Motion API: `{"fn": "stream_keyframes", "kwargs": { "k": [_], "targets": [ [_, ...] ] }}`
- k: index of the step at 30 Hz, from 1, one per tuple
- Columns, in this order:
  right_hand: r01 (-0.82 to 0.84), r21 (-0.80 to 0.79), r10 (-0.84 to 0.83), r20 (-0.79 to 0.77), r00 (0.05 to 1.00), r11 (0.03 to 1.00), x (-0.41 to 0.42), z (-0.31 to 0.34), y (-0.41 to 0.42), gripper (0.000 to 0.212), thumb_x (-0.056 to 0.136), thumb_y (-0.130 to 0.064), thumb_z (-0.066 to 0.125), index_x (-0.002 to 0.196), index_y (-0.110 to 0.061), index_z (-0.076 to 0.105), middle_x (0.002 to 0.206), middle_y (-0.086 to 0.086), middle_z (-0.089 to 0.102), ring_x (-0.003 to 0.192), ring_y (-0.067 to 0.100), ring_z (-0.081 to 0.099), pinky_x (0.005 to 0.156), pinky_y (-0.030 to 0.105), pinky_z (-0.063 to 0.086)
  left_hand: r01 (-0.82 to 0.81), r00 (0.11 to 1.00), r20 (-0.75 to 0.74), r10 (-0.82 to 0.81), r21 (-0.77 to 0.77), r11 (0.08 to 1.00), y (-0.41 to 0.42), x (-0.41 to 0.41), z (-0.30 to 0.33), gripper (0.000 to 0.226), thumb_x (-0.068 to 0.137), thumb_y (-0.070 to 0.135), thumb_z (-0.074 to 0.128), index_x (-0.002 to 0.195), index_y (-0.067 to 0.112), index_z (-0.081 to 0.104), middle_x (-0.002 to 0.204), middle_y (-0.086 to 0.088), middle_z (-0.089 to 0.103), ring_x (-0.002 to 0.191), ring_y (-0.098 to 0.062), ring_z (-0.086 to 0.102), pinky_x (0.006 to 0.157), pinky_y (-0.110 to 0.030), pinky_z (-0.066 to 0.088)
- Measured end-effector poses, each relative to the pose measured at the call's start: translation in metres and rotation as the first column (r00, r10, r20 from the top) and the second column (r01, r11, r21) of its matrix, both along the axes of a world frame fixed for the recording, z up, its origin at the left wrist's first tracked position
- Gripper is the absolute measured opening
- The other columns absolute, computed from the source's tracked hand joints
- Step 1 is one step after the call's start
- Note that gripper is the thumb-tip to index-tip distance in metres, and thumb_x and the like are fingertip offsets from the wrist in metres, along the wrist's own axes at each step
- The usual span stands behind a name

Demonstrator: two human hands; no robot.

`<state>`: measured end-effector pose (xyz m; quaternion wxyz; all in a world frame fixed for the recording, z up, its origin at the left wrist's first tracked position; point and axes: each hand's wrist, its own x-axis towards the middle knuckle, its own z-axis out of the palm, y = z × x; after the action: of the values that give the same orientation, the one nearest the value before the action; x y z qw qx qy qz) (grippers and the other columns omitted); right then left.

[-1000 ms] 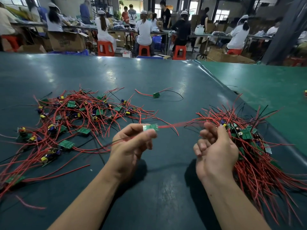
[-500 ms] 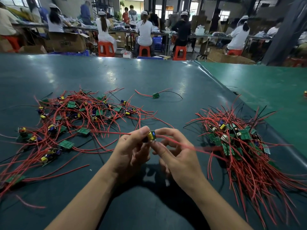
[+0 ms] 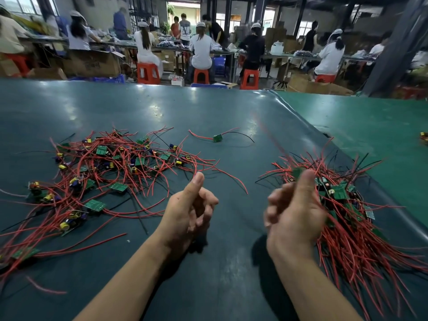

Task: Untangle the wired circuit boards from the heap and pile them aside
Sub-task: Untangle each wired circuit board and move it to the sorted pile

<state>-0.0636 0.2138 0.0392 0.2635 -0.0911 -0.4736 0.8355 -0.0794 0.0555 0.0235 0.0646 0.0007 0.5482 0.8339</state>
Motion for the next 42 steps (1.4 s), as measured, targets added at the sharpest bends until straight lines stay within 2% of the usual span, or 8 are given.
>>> {"fn": "stream_keyframes", "kwargs": {
  "k": [3,7,12,17,23,35,39,42],
  "targets": [
    [-0.086,-0.252,0.106,0.068,0.992,0.964,-0.008,0.001,0.012,0.045,0.078,-0.062,0.059,0.069,-0.019,0.049,0.053,0.002,0.052,0.031,0.009,0.036,0.032,0.013,0.024,-0.094,0.995,-0.019,0.095,0.035,0.995,0.0,0.0,0.001,0.05,0.076,0.059,0.068,0.056,0.013,0.063,0.047,-0.006,0.04,0.032,-0.009,0.026,0.038,-0.011,0.021],
    [-0.224,-0.092,0.234,0.122,0.965,0.97,-0.011,-0.009,-0.001,0.041,0.082,-0.055,0.061,0.067,-0.017,0.053,0.049,0.003,0.05,0.029,0.01,0.033,0.033,0.013,0.023,-0.38,0.917,-0.232,0.325,-0.26,0.888,-0.006,-0.003,-0.005,0.046,0.085,0.045,0.064,0.054,0.013,0.059,0.044,-0.001,0.043,0.038,-0.012,0.033,0.04,-0.02,0.028],
    [-0.297,-0.026,0.298,0.163,0.941,0.954,-0.011,-0.013,-0.004,0.041,0.091,-0.048,0.058,0.064,-0.018,0.058,0.049,0.003,0.05,0.031,0.011,0.036,0.033,0.015,0.025,-0.668,0.739,-0.609,0.286,-0.716,0.201,-0.021,-0.007,-0.015,0.012,0.087,0.033,0.065,0.082,0.023,0.065,0.081,0.008,0.065,0.083,-0.018,0.054,0.075,-0.033,0.043],
    [-0.337,0.043,0.327,0.164,0.931,0.94,-0.009,-0.014,-0.006,0.04,0.092,-0.044,0.059,0.06,-0.021,0.061,0.049,0.003,0.05,0.032,0.013,0.036,0.034,0.016,0.025,-0.475,0.785,-0.505,0.358,-0.862,-0.175,-0.046,-0.016,-0.021,0.04,0.086,0.039,0.062,0.123,0.022,0.06,0.133,-0.011,0.048,0.126,-0.033,0.033,0.101,-0.046,0.03],
    [-0.364,0.07,0.347,0.178,0.921,0.929,-0.009,-0.014,-0.007,0.041,0.092,-0.043,0.059,0.057,-0.022,0.063,0.049,0.003,0.051,0.033,0.013,0.036,0.034,0.016,0.025,-0.297,0.798,-0.356,0.486,-0.935,-0.196,-0.074,-0.022,-0.018,0.039,0.094,0.039,0.051,0.126,0.021,0.061,0.146,-0.009,0.046,0.132,-0.034,0.033,0.105,-0.048,0.026],
    [-0.396,0.082,0.376,0.19,0.907,0.914,-0.007,-0.013,-0.008,0.041,0.094,-0.038,0.058,0.058,-0.019,0.062,0.05,0.004,0.051,0.034,0.013,0.036,0.034,0.016,0.025,-0.378,0.792,-0.38,0.478,-0.92,-0.106,-0.087,-0.024,-0.019,0.041,0.081,0.024,0.064,0.121,0.015,0.059,0.107,-0.02,0.061,0.11,-0.04,0.046,0.096,-0.045,0.038],
    [-0.393,0.085,0.37,0.207,0.906,0.915,-0.008,-0.013,-0.007,0.04,0.094,-0.038,0.059,0.06,-0.017,0.061,0.05,0.003,0.051,0.034,0.012,0.036,0.034,0.016,0.025,-0.619,0.654,-0.611,0.446,-0.771,-0.15,-0.079,-0.017,-0.015,0.044,0.078,0.016,0.074,0.119,0.009,0.06,0.102,-0.018,0.067,0.102,-0.042,0.051,0.087,-0.048,0.042],
    [-0.401,0.115,0.366,0.244,0.898,0.909,-0.008,-0.014,-0.009,0.039,0.093,-0.04,0.059,0.062,-0.017,0.061,0.05,0.003,0.051,0.035,0.012,0.037,0.033,0.017,0.025,-0.833,0.495,-0.787,0.368,-0.551,-0.056,-0.073,-0.013,-0.01,0.038,0.078,0.01,0.078,0.113,0.007,0.064,0.103,-0.015,0.065,0.096,-0.037,0.058,0.086,-0.046,0.045]
  ]
}}
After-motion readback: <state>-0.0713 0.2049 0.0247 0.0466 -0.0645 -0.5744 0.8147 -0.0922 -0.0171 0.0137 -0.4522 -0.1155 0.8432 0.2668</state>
